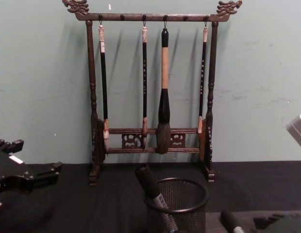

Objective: Pick up the water-based marker from the table and place it into the pen holder.

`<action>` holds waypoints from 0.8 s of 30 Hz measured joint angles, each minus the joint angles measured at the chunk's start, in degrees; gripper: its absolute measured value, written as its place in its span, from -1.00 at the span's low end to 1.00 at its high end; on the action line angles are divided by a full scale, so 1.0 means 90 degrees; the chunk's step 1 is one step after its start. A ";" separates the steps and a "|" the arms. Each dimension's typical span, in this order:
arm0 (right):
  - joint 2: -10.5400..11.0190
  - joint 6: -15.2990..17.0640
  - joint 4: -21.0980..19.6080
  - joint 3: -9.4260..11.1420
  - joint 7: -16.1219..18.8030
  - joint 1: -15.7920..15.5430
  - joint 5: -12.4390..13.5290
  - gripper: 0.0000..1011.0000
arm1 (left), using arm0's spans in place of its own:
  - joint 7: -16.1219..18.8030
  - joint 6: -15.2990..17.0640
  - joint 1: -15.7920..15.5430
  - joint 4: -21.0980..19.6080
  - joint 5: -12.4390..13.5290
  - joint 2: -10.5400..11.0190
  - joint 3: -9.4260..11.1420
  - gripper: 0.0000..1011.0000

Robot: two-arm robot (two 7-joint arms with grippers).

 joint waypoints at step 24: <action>-0.0199 -0.0031 0.0351 -0.0027 0.0207 0.0166 -0.0098 0.98 | 0.0000 0.0000 0.0000 0.0000 0.0000 0.0000 0.0000 1.00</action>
